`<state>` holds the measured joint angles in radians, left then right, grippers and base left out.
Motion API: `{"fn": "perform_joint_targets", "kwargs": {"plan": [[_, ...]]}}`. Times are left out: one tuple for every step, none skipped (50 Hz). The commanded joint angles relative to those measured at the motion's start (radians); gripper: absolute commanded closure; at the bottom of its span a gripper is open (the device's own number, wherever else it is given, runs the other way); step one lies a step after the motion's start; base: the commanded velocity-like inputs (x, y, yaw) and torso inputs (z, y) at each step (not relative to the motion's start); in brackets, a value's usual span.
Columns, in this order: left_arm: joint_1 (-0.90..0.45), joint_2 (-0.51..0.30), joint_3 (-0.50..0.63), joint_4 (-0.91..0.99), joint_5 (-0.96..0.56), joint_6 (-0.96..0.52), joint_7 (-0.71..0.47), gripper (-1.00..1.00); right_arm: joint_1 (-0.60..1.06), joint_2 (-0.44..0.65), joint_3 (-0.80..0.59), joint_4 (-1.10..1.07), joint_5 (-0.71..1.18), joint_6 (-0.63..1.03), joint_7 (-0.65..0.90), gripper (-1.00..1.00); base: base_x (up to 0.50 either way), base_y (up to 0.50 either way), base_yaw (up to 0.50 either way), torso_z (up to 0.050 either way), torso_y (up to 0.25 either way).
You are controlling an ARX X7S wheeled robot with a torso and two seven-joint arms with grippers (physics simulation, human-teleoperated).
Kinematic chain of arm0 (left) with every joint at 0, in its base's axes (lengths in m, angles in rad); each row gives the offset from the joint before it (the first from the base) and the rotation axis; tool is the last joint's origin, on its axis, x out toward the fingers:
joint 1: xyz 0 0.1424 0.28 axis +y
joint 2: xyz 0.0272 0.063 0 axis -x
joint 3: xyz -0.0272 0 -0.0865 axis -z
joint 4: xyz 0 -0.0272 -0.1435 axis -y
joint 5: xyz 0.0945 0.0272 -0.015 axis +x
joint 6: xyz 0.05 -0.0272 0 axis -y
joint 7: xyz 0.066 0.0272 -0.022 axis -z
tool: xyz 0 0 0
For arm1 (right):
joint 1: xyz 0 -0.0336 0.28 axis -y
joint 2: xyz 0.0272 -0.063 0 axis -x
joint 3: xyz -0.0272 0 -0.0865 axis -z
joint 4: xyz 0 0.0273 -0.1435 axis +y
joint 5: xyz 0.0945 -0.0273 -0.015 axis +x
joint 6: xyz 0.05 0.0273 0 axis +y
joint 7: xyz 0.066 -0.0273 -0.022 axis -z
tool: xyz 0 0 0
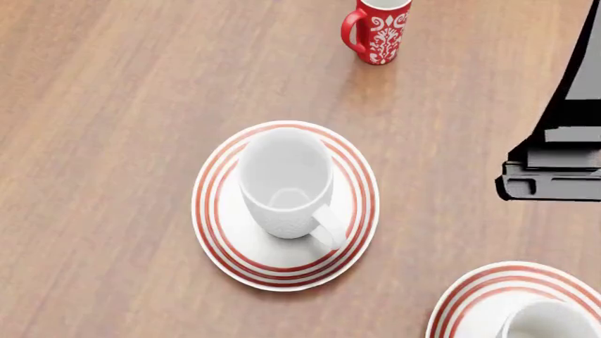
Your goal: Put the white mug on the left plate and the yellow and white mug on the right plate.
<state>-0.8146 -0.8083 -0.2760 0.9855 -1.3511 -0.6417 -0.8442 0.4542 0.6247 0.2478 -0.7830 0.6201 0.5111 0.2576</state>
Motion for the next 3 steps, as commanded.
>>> {"fn": "perform_joint_targets", "kwargs": {"plan": [[-0.043,-0.021,-0.003,0.038,0.006,0.006,-0.018,-1.0,-0.054,-0.001,0.009,-0.074,-0.057,-0.079,-0.017,-1.0,0.0,0.0,0.0,0.0,0.0],[-0.047,-0.019,0.002,0.034,0.009,0.006,-0.018,-1.0,-0.055,-0.002,0.01,-0.071,-0.053,-0.082,-0.02,-1.0,0.0,0.0,0.0,0.0,0.0],[-0.05,-0.019,0.005,0.033,0.01,0.005,-0.018,-1.0,-0.056,-0.002,0.011,-0.07,-0.054,-0.083,-0.02,-1.0,0.0,0.0,0.0,0.0,0.0]]}}
